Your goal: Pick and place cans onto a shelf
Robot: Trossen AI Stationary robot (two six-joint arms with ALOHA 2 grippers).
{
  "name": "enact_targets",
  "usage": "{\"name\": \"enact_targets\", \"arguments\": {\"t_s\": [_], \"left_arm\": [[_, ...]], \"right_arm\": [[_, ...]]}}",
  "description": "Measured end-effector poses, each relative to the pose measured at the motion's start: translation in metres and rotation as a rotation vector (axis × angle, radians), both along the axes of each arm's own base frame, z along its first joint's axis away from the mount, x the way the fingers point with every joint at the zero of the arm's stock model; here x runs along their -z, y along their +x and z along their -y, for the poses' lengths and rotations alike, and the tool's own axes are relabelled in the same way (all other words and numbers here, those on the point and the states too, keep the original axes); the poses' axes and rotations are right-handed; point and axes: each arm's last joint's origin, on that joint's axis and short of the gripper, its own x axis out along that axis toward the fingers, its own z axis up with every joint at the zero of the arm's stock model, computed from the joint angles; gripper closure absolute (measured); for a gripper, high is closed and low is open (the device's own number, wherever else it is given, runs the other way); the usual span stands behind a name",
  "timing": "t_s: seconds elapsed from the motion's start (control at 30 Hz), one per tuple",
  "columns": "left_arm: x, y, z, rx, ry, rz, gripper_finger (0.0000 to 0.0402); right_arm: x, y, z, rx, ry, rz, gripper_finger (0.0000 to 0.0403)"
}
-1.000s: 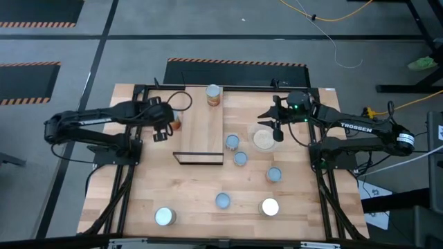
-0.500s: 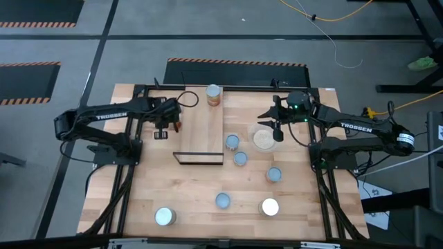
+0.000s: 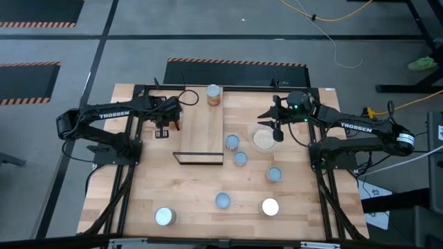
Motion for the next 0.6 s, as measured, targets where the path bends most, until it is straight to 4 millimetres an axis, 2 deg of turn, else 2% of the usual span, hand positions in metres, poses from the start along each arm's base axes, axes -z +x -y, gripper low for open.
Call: {"name": "enact_targets", "arguments": {"t_s": [0.13, 0.6], "left_arm": [[-0.0002, 0.0002, -0.0001, -0.030, 0.002, 0.014, 0.0396], [-0.0005, 0.0015, -0.0007, -0.090, 0.003, 0.050, 0.0400]], "right_arm": [[0.0000, 0.0000, 0.0000, 0.000, 0.000, 0.000, 0.0295], [0.0000, 0.0000, 0.0000, 0.000, 0.000, 0.000, 0.0295]]}}
